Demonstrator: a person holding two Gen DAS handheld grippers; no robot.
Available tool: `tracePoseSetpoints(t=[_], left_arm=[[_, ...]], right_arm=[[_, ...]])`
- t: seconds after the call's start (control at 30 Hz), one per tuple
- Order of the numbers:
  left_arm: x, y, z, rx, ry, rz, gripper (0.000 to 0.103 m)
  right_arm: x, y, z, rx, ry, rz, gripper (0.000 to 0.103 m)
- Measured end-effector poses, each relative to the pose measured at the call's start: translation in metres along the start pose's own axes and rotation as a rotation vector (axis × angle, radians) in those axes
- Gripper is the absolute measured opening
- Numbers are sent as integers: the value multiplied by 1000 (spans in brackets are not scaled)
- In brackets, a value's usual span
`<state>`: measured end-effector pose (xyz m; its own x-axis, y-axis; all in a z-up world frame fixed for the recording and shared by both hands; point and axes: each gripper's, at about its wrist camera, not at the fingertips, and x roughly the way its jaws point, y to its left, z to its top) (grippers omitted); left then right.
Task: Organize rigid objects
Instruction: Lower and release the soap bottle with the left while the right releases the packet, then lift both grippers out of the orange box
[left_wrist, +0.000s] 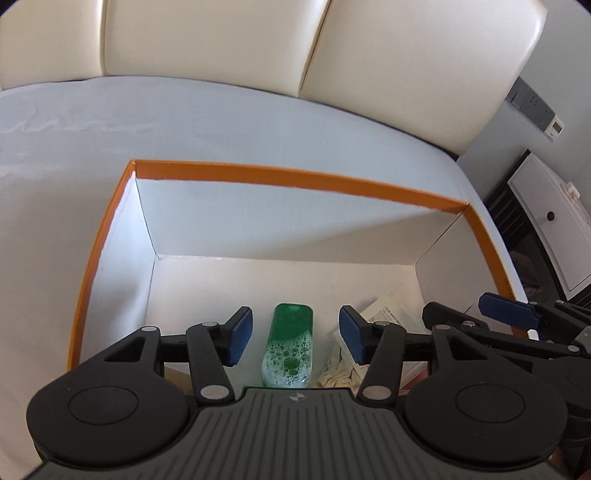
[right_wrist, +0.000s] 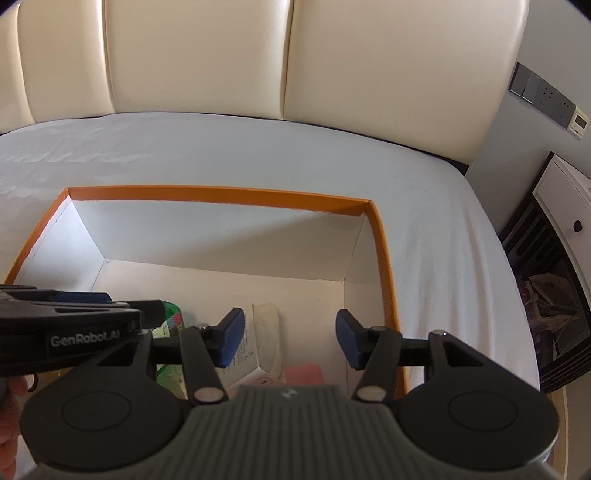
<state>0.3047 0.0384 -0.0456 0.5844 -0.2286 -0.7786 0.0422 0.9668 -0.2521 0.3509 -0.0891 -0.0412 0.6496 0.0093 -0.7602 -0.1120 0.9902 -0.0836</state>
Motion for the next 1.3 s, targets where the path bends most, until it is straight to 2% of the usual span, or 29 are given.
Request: tracePoseSetpoints(t=[0.17, 0.37, 0.7, 1.03, 1.17, 1.3], left_arm=[[-21, 1, 1, -20, -66, -24, 65], [-52, -3, -3, -19, -149, -47, 65], [-99, -21, -31, 35, -245, -118, 65], [-119, -24, -74, 53, -254, -181, 65], [-114, -18, -95, 43, -232, -185, 65], [-96, -7, -112, -21, -155, -168, 64]], right_arm=[[-11, 0, -4, -8, -20, 15, 58], [-38, 1, -10, -23, -98, 49, 59], [-92, -10, -38, 5, -221, 110, 60], [-128, -27, -91, 60, -308, 133, 61], [-125, -29, -119, 95, -282, 126, 60], [-112, -30, -144, 145, -232, 120, 59]])
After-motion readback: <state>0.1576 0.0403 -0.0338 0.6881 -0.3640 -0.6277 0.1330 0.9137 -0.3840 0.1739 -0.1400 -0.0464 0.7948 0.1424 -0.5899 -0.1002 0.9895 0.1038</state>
